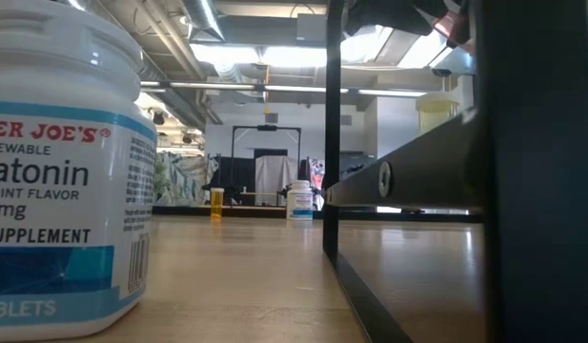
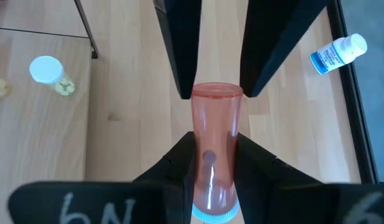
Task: Pick and place medicine bottles onto shelf by color
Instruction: Put the top pink pill bottle on the shelf aligned with the other pink pill bottle
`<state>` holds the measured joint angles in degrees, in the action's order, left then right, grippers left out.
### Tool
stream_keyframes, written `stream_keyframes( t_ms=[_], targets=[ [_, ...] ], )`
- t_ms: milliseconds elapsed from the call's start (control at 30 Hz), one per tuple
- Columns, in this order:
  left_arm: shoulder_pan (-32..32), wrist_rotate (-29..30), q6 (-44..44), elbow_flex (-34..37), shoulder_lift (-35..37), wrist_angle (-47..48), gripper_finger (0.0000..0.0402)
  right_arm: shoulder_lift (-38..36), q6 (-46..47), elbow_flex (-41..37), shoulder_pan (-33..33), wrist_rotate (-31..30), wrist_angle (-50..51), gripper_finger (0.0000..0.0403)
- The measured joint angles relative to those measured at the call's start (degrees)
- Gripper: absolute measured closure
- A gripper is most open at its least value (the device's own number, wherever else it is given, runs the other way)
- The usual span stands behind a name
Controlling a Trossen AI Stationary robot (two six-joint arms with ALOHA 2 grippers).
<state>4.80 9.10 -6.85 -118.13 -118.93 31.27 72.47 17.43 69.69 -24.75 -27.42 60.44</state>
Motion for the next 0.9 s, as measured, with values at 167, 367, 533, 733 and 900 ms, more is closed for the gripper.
stream_keyframes(
  t_ms=[167, 367, 533, 733, 900],
  targets=[
    [0.0, 0.3, 0.0, 0.0, 0.0, -0.3, 0.026, 0.0, 0.0, 0.0, 0.0, 0.0, -0.5, 0.0317],
    [0.0, 0.3, 0.0, 0.0, 0.0, -0.4, 0.026, 0.0, -0.1, 0.0, 0.0, -0.2, -1.5, 0.0317],
    [0.2, 0.4, 0.0, 0.0, 0.0, -0.5, 0.026, 0.0, -0.2, 0.0, 0.0, -0.2, -2.0, 0.0317],
    [0.2, 0.4, 0.0, 0.0, 0.0, -0.5, 0.0266, 0.0, -0.1, 0.0, 0.0, -0.2, -2.5, 0.0317],
    [0.2, 0.4, 0.0, 0.0, 0.0, -0.5, 0.0294, 0.0, -0.1, 0.0, 0.0, -0.6, -2.5, 0.0317]
  ],
)
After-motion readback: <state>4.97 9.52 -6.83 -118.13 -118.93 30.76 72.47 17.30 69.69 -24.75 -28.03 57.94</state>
